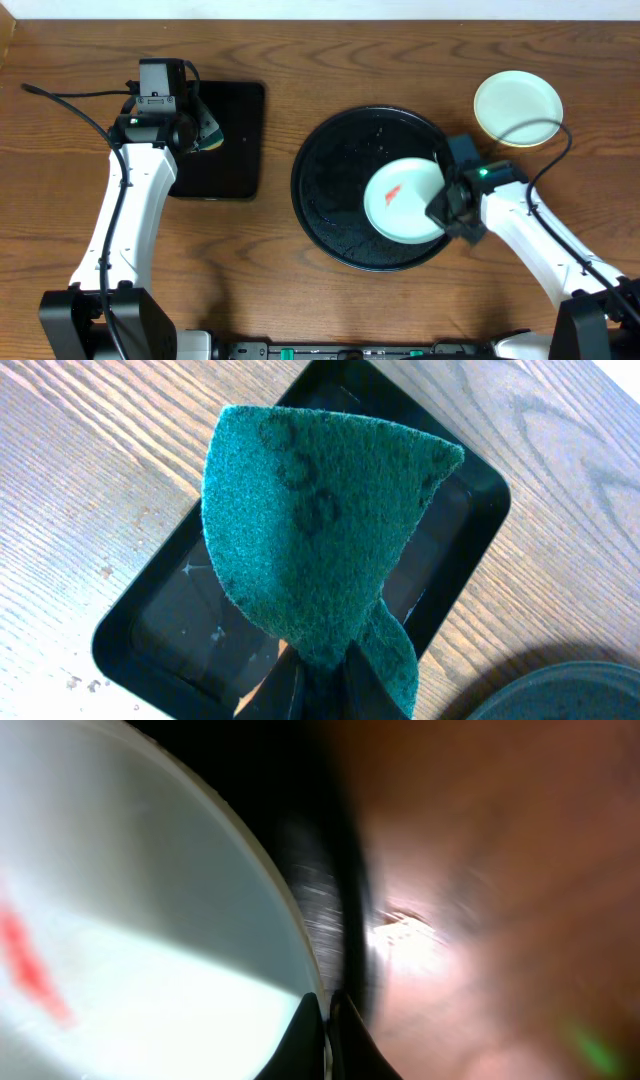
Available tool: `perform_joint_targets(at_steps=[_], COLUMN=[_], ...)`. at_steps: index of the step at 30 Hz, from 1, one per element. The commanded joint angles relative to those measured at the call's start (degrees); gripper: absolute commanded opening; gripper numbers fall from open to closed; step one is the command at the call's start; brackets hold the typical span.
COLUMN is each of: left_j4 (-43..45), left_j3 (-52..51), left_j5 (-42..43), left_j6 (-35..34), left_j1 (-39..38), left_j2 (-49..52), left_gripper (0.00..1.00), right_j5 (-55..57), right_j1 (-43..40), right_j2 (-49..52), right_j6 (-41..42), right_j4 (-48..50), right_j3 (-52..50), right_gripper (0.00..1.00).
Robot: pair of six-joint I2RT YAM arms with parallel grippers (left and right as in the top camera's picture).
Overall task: Clean dirty plates on tray and stack at the side
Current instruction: 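Pull the remaining green plate toward the tray center with the right gripper, then bring the sponge in the left gripper onto the green plate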
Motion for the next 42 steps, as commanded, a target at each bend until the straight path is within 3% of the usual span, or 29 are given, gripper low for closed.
perform_joint_targets(at_steps=[1,6,14,24,34,42], left_j4=[0.0,0.7,4.0,7.3,10.0,14.1], left_j3=[-0.5,-0.5,-0.5,-0.5,-0.5,-0.5], left_j5=[-0.3,3.0,17.4,19.4,19.4,19.6], left_j6=[0.5,1.1,4.9,4.8,-3.3,-3.6], left_j1=[0.2,0.2,-0.7,-9.6,-20.1,-28.3], left_j2=[0.5,0.5,0.5,0.7,5.7,14.1], left_gripper=[0.08,0.08,0.08,0.08,0.08,0.11], right_j5=[0.0,-3.5,-10.0,-18.8,-21.8,-21.7], right_j1=[0.0,0.1,0.2,-2.0,-8.4,-8.2], right_j2=[0.2,0.8,6.9,17.4,17.7,17.7], right_j6=[-10.8,-18.3,-29.7,-30.7,-30.7,-32.4], right_j4=[2.3,12.6,22.3,23.3,23.3,23.1], right_j3=[4.1,4.1,3.9,3.9,3.9,3.9], right_gripper=[0.01,0.01,0.01,0.01,0.01,0.01])
